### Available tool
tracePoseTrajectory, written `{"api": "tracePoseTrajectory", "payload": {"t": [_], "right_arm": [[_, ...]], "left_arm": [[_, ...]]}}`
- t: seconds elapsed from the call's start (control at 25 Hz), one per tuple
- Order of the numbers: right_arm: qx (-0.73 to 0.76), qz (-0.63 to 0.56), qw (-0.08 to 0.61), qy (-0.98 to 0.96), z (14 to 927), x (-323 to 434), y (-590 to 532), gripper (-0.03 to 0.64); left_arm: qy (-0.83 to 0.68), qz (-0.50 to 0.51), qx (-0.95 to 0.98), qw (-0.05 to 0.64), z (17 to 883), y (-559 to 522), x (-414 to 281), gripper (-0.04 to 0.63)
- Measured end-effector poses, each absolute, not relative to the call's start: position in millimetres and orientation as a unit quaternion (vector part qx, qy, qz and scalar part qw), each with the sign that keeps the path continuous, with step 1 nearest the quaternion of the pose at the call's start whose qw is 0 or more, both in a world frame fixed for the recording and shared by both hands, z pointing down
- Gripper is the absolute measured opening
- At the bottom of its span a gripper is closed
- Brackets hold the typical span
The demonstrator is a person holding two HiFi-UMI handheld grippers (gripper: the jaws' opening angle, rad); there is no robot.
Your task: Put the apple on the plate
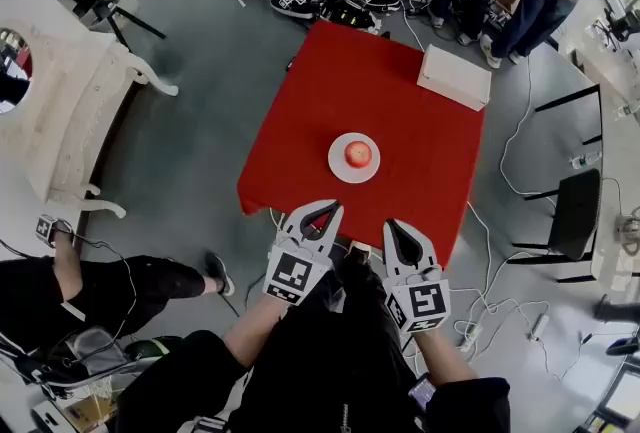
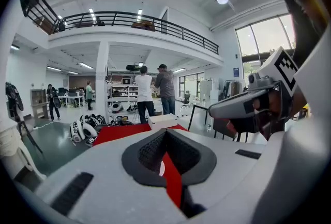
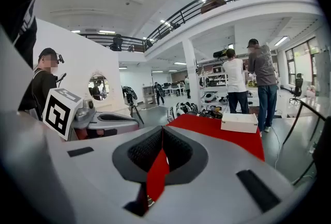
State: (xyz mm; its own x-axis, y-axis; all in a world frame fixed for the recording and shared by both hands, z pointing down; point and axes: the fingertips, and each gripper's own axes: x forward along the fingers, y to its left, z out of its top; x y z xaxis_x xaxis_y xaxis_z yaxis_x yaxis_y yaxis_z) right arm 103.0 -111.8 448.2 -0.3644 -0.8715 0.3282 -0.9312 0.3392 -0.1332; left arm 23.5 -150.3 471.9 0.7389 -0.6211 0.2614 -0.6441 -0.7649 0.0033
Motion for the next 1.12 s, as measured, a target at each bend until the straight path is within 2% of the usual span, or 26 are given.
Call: {"api": "tracePoseTrajectory", "payload": {"t": [1.12], "right_arm": [[0.524,0.141,0.107,-0.833,439,61,-83,0.011]], "left_arm": [[-0.337,0.120,0.932,0.062,468,-110,-5,0.006]]}}
